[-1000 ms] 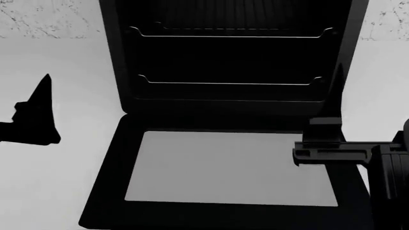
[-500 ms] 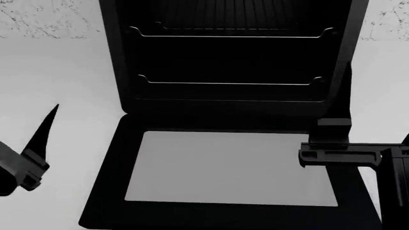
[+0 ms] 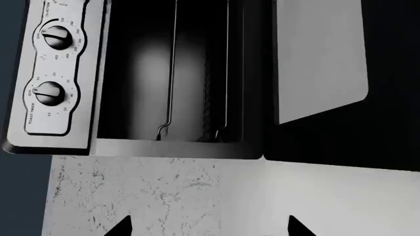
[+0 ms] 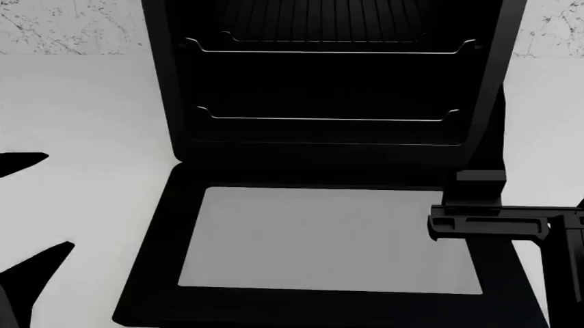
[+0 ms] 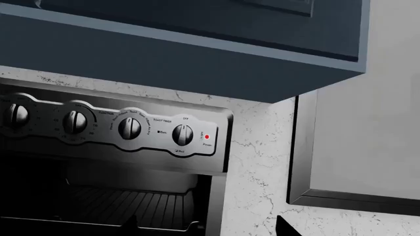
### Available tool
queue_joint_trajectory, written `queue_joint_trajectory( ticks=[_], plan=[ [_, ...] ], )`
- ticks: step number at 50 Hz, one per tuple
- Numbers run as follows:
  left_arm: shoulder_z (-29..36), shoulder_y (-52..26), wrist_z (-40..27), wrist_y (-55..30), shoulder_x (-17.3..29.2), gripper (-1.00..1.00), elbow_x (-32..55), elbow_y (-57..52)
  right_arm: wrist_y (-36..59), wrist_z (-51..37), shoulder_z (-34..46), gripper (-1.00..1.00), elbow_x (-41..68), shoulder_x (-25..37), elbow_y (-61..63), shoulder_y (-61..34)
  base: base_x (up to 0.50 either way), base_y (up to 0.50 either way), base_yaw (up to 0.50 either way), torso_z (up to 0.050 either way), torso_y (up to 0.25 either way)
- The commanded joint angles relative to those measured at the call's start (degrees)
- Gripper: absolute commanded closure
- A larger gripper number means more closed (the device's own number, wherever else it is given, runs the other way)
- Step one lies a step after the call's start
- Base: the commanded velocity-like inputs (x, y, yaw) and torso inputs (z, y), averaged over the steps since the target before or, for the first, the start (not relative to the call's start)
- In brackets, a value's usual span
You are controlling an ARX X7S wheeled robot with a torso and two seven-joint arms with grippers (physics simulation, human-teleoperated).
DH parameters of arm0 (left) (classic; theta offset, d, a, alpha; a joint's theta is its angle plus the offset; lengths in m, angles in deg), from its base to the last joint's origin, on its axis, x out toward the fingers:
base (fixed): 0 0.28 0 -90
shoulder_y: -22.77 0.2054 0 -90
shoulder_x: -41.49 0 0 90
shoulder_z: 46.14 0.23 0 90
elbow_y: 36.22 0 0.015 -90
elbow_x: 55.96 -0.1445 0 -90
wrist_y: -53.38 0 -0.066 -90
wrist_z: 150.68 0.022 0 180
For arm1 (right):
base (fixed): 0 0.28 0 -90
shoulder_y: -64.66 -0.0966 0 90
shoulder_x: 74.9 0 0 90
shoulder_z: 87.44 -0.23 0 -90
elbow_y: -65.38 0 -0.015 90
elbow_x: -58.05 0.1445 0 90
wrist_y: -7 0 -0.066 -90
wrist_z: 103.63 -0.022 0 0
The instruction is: Close the toaster oven door.
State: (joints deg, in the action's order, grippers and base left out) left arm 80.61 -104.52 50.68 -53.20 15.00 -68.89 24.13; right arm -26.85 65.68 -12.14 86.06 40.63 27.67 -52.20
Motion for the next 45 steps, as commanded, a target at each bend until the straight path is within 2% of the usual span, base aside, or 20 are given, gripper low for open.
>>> queue_joint_trajectory(
  ticks=[1, 6, 17, 45],
  plan=[
    [4.14, 0.63, 1.69, 8.67, 4.02, -1.00, -4.63, 2.11, -0.45, -0.22, -0.08, -1.00, 0.39, -0.11, -0.01, 0.45, 0.00, 0.00, 0.00, 0.000, 0.000],
    [5.57, 1.27, 0.99, 11.90, 3.54, -1.00, -5.82, 4.96, -0.50, -0.33, -0.43, -1.00, 0.64, -0.06, 0.11, 0.69, 0.00, 0.00, 0.00, 0.000, 0.000],
    [6.70, 3.35, -0.34, 12.29, 3.54, -1.00, -7.01, 4.25, -0.32, -0.77, -0.25, -1.00, 1.07, 0.04, 0.14, 0.41, 0.00, 0.00, 0.00, 0.000, 0.000],
    [10.30, 0.27, 1.05, 17.45, -4.40, -1.00, -9.70, 12.04, -0.92, -1.47, -1.73, -1.00, 2.14, 0.52, 0.54, 1.77, 0.00, 0.00, 0.00, 0.000, 0.000]
  ],
)
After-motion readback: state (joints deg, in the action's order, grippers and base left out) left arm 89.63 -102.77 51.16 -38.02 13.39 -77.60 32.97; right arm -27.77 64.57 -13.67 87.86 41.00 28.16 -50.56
